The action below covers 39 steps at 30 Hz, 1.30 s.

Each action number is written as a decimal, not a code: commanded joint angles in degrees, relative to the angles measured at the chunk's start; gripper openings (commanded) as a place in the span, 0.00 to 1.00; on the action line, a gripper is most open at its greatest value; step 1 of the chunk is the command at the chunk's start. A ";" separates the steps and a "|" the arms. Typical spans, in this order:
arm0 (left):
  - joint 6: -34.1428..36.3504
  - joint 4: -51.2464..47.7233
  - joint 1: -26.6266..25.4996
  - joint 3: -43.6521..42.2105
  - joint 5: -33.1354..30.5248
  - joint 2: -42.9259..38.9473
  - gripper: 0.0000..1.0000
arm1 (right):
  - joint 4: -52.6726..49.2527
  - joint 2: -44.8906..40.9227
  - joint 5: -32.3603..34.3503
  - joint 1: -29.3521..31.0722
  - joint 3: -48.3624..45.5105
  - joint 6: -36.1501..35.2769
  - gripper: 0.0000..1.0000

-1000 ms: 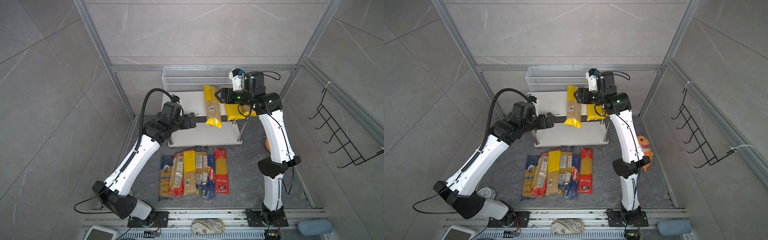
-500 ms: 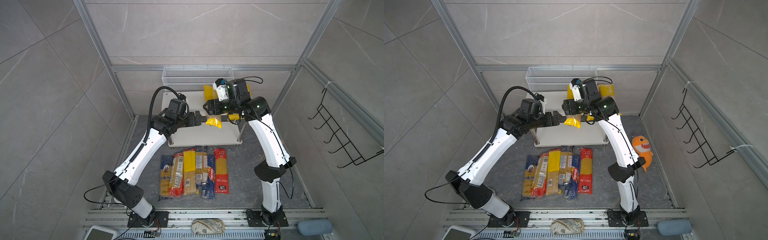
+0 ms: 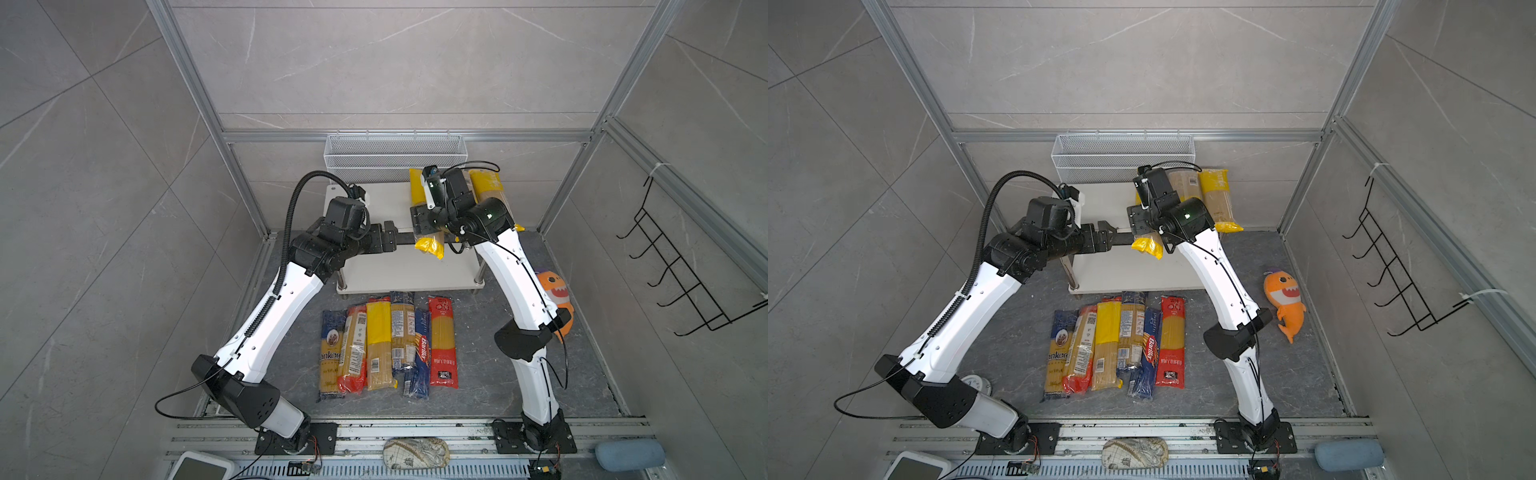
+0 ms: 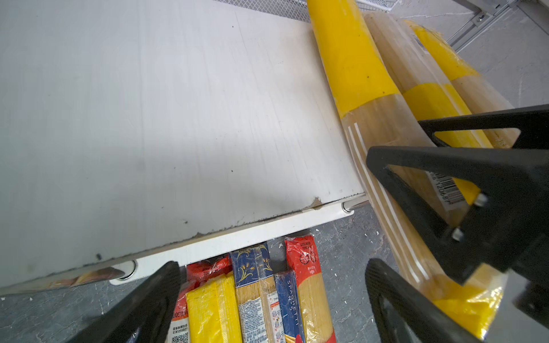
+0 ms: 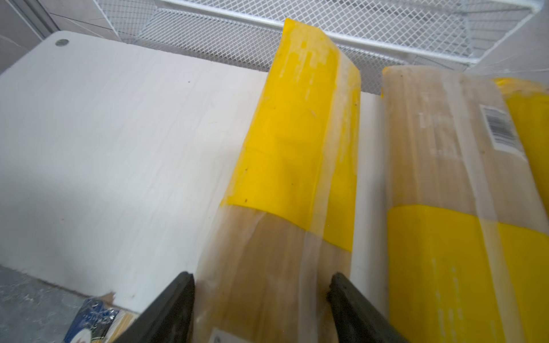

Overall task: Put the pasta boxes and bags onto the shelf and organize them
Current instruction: 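Place the bag upright beside the others while the left gripper steadies it, then open the right gripper and withdraw it while the left arm lowers to the bags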

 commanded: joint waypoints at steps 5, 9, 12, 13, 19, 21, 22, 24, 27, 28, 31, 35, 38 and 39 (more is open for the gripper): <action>1.72 -0.76 0.89 -2.30 -0.33 -4.06 1.00 | -2.44 1.69 10.46 -0.45 -0.60 -4.06 0.72; 1.14 -0.63 0.94 -3.69 -0.42 -5.55 1.00 | -1.96 1.62 11.31 -1.04 -0.74 -4.85 0.72; 0.66 -0.69 0.94 -4.48 -0.52 -6.69 1.00 | -1.86 1.36 11.55 -1.39 -0.56 -5.10 0.73; 0.54 -0.67 0.94 -4.87 -0.64 -7.12 1.00 | -1.72 1.26 11.15 -1.41 -0.48 -5.41 0.73; -0.31 -0.78 0.99 -6.66 -1.14 -9.25 1.00 | 0.55 -1.44 6.28 -0.80 0.79 -6.86 0.77; -0.53 -0.93 0.95 -7.07 -1.19 -9.94 1.00 | 2.69 -3.57 5.01 0.05 0.64 -7.95 0.78; -0.64 -0.98 0.99 -7.29 -1.38 -10.35 1.00 | 3.80 -4.87 4.40 0.51 0.24 -8.54 0.78; -0.88 -0.89 0.94 -7.85 -1.73 -11.29 1.00 | 5.68 -7.22 3.25 1.25 -0.94 -9.08 0.79; -1.22 -0.46 0.94 -9.45 -2.20 -13.15 1.00 | 7.59 -10.98 1.68 2.03 -3.20 -8.92 0.80; -1.42 -0.43 0.94 -9.84 -2.39 -13.62 1.00 | 7.70 -11.99 1.49 2.18 -3.67 -8.68 0.79; -2.49 -0.69 0.93 -11.66 -2.88 -15.24 1.00 | 6.45 -15.16 1.41 2.65 -5.58 -7.55 0.80; -5.74 -0.20 0.86 -15.55 -1.91 -17.42 1.00 | 4.83 -21.51 1.85 3.67 -12.83 -5.27 0.80; -8.66 -0.19 0.56 -18.87 -0.93 -18.77 1.00 | 4.45 -27.75 1.08 4.30 -22.29 -2.46 0.80; -9.79 -0.22 0.27 -20.27 -0.66 -19.28 1.00 | 4.52 -29.82 0.82 4.57 -25.29 -1.17 0.81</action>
